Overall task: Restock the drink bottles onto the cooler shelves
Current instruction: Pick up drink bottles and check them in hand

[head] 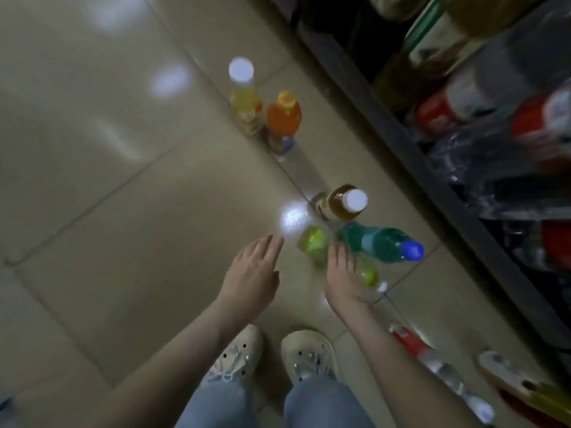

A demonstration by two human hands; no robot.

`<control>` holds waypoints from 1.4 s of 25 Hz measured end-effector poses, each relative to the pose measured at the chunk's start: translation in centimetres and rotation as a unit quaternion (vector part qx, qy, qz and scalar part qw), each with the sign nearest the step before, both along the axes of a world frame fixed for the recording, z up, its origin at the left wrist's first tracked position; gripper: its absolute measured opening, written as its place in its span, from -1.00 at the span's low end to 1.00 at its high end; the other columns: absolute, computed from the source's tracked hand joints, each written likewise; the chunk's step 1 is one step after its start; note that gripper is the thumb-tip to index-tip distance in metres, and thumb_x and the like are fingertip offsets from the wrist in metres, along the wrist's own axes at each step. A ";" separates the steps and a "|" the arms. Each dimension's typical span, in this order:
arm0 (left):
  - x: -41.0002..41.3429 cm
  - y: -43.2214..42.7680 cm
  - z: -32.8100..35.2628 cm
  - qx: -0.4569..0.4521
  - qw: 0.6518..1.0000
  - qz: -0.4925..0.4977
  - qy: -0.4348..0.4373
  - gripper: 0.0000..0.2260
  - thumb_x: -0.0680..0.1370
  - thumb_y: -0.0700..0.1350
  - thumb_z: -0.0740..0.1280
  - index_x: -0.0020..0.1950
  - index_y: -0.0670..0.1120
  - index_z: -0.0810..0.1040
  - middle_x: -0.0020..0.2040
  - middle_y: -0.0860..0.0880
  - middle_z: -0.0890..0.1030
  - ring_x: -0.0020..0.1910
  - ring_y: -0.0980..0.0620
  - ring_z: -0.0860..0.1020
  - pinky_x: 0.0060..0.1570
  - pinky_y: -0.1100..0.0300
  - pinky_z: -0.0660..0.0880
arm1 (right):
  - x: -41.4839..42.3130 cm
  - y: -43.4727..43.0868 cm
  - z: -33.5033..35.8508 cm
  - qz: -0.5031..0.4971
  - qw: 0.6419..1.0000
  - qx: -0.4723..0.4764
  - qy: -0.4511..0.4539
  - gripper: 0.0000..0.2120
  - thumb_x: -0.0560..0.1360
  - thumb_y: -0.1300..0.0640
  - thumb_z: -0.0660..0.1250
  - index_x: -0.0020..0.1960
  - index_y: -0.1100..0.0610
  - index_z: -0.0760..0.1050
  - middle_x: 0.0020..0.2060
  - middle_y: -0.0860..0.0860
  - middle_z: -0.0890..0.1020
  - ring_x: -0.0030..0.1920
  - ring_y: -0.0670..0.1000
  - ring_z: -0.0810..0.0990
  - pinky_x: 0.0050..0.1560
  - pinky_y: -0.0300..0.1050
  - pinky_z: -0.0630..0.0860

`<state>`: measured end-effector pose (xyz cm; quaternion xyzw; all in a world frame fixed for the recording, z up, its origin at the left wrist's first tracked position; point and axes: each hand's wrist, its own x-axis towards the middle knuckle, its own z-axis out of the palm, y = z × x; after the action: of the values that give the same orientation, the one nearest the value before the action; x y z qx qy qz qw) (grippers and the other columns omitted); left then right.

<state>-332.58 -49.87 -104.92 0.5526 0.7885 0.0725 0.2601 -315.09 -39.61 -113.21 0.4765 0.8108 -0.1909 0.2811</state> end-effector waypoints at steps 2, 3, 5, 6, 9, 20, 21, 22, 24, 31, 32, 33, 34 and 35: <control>-0.3 -0.3 -4.3 -0.004 1.000 0.005 -0.013 -0.33 0.16 -0.22 0.58 0.24 -0.25 0.52 0.14 -0.24 0.59 0.05 -0.21 0.61 -0.04 -0.03 0.56 | -0.8 0.6 -4.7 0.062 0.994 0.095 0.001 -0.56 0.46 0.31 0.12 0.33 0.21 0.37 0.15 0.17 0.58 0.12 0.12 0.56 0.06 0.02 0.51; -0.3 -0.6 -5.5 -0.016 0.999 0.008 -0.030 -0.35 0.20 -0.23 0.56 0.27 -0.25 0.50 0.18 -0.24 0.57 0.10 -0.22 0.59 0.01 -0.03 0.54 | -1.0 0.6 -5.2 0.083 0.992 0.091 -0.032 -0.64 0.42 0.26 0.15 0.20 0.18 0.41 -0.05 0.09 0.62 -0.06 0.07 0.59 -0.13 -0.06 0.54; -0.3 -0.9 -4.4 -0.067 0.996 0.012 -0.059 -0.37 0.35 -0.20 0.47 0.39 -0.21 0.38 0.34 -0.21 0.45 0.28 -0.19 0.46 0.22 0.00 0.41 | -1.5 0.1 -4.2 0.114 0.990 0.071 -0.036 -0.64 0.34 0.24 0.33 0.12 0.16 0.40 -0.15 0.04 0.59 -0.14 0.05 0.55 -0.22 -0.09 0.52; -0.2 -1.1 -2.9 -0.094 0.994 0.007 -0.062 -0.37 0.43 -0.16 0.40 0.47 -0.17 0.28 0.43 -0.16 0.34 0.38 -0.15 0.35 0.31 0.05 0.29 | -1.7 -0.7 -2.6 0.121 0.991 0.055 -0.015 -0.55 0.29 0.25 0.43 0.15 0.18 0.43 -0.13 0.06 0.58 -0.12 0.07 0.55 -0.18 -0.06 0.52; -0.3 -0.6 5.2 -0.152 0.986 -0.050 -0.041 -0.36 0.52 0.00 0.27 0.54 -0.06 0.08 0.53 -0.04 0.14 0.49 -0.02 0.13 0.41 0.14 0.05 | -1.8 -3.5 6.7 0.139 0.982 0.064 0.108 -0.38 0.12 0.21 0.54 0.16 0.24 0.48 -0.16 0.09 0.59 -0.18 0.12 0.56 -0.18 -0.02 0.55; 1.2 7.6 51.0 -0.179 0.963 -0.111 -0.166 -0.67 0.36 0.11 0.45 -0.06 -0.04 0.45 -0.13 -0.03 0.60 -0.15 0.02 0.56 -0.31 0.31 0.39 | 1.7 1.4 58.4 0.105 0.943 0.166 0.268 -0.25 0.19 0.12 0.55 0.34 0.13 0.40 0.24 0.10 0.54 0.28 0.07 0.36 0.31 0.06 0.17; 1.8 8.4 54.5 -0.163 0.967 -0.091 -0.176 -0.61 0.33 0.15 0.46 -0.03 -0.06 0.46 -0.09 -0.03 0.59 -0.10 -0.01 0.56 -0.28 0.26 0.39 | 3.0 1.8 62.3 0.025 0.940 0.197 0.276 -0.24 0.22 0.09 0.57 0.37 0.12 0.39 0.28 0.14 0.50 0.30 0.14 0.35 0.31 0.09 0.17; 2.5 9.2 57.3 -0.142 0.969 -0.070 -0.191 -0.55 0.31 0.18 0.47 0.01 -0.07 0.46 -0.04 -0.03 0.59 -0.04 -0.03 0.56 -0.23 0.22 0.39 | 4.5 2.0 65.5 -0.070 0.927 0.219 0.297 -0.23 0.26 0.08 0.58 0.39 0.12 0.36 0.30 0.17 0.46 0.30 0.20 0.35 0.30 0.14 0.20; 4.8 10.3 62.7 -0.082 0.968 -0.055 -0.232 -0.51 0.30 0.20 0.49 0.07 -0.06 0.49 0.00 0.00 0.60 0.00 0.00 0.55 -0.18 0.19 0.39 | 7.7 2.0 71.3 -0.279 0.852 0.226 0.380 -0.19 0.35 0.03 0.55 0.47 0.08 0.22 0.37 0.17 0.34 0.35 0.16 0.31 0.32 0.10 0.25; 21.5 10.1 76.2 0.014 0.930 -0.156 -0.331 -0.56 0.24 0.20 0.49 0.02 0.06 0.50 -0.09 0.11 0.64 -0.08 0.16 0.60 0.01 0.11 0.55 | 19.4 -0.2 85.6 -0.394 0.598 0.027 0.698 0.04 0.46 0.36 0.38 0.41 -0.33 -0.31 0.39 0.01 0.37 0.23 -0.02 0.55 0.22 0.04 0.52; 24.1 9.9 77.4 0.020 0.926 -0.170 -0.337 -0.60 0.28 0.16 0.50 0.03 0.07 0.51 -0.08 0.11 0.64 -0.08 0.15 0.61 0.02 0.11 0.56 | 22.0 -0.7 87.0 -0.387 0.592 0.042 0.705 0.04 0.45 0.35 0.40 0.42 -0.33 -0.29 0.40 0.01 0.36 0.24 -0.03 0.55 0.20 0.02 0.53; 27.1 9.5 79.0 0.026 0.919 -0.186 -0.345 -0.60 0.30 0.16 0.50 0.06 0.08 0.51 -0.05 0.11 0.65 -0.06 0.15 0.61 0.04 0.12 0.57 | 25.2 -1.3 88.5 -0.374 0.592 0.062 0.711 0.05 0.45 0.35 0.40 0.44 -0.31 -0.28 0.40 -0.02 0.36 0.24 -0.06 0.54 0.18 -0.04 0.55; 29.6 9.5 80.3 0.026 0.913 -0.202 -0.353 -0.55 0.29 0.19 0.49 0.11 0.10 0.51 -0.01 0.11 0.65 -0.04 0.16 0.62 0.05 0.13 0.57 | 28.0 -1.7 89.9 -0.361 0.598 0.085 0.710 0.05 0.44 0.34 0.42 0.46 -0.29 -0.28 0.39 -0.05 0.37 0.23 -0.10 0.54 0.16 -0.10 0.55; 31.8 9.6 81.5 0.029 0.905 -0.224 -0.361 -0.51 0.28 0.21 0.48 0.15 0.11 0.51 0.02 0.12 0.65 -0.02 0.19 0.62 0.06 0.16 0.56 | 30.6 -2.1 91.3 -0.349 0.608 0.107 0.705 0.06 0.43 0.34 0.43 0.47 -0.28 -0.27 0.36 -0.09 0.39 0.22 -0.13 0.54 0.14 -0.14 0.55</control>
<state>-300.74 -40.32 -23.38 0.6581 0.4935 0.2298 0.5202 -284.48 -41.70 -21.90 0.4679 0.5453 -0.4633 -0.5188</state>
